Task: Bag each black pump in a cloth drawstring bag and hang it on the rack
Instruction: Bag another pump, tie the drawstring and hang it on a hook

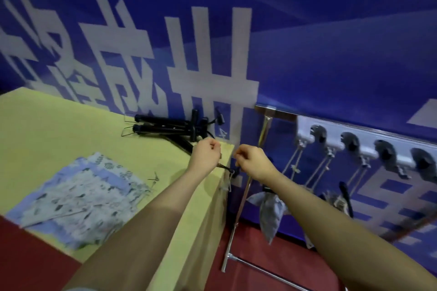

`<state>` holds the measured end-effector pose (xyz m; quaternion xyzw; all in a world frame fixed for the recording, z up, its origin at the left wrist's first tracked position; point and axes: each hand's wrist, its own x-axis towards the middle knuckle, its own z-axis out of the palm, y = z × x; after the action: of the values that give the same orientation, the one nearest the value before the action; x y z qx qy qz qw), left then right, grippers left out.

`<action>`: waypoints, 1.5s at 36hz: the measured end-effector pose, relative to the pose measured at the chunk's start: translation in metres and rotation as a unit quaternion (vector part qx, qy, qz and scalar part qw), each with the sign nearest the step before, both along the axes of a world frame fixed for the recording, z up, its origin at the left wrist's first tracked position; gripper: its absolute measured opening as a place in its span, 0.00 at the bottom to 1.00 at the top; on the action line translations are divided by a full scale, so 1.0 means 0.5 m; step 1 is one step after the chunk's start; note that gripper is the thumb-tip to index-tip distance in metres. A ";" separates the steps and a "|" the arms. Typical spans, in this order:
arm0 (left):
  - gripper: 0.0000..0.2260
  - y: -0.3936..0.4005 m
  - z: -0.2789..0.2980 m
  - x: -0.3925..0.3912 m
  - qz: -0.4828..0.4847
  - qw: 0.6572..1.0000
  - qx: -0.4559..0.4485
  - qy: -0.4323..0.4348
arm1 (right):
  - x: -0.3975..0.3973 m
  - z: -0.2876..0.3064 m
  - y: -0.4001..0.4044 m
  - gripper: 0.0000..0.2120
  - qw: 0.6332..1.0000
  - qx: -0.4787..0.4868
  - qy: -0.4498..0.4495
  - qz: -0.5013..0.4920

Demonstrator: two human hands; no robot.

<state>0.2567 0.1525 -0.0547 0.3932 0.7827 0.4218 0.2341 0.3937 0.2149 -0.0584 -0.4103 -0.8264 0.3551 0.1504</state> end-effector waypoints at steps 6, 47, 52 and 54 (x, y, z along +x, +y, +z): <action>0.08 -0.093 -0.029 -0.178 0.018 0.999 -0.047 -0.004 | -0.190 -0.030 -0.065 0.08 0.999 -0.026 0.010 0.017; 0.08 -0.315 -0.205 -0.555 -0.033 0.979 -0.088 0.182 | -0.562 -0.203 -0.257 0.05 0.975 -0.184 0.115 0.037; 0.10 -0.287 -0.166 -0.581 -0.055 0.962 -0.063 0.259 | -0.568 -0.169 -0.231 0.08 0.981 -0.159 0.106 0.045; 0.09 -0.279 -0.157 -0.584 -0.038 0.956 -0.035 0.289 | -0.576 -0.164 -0.224 0.10 0.979 -0.164 0.120 0.020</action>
<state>-0.0354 0.0130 -0.1332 0.5195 0.8155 0.2534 0.0271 0.1057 0.1031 -0.1404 -0.3669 -0.7409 0.5357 0.1718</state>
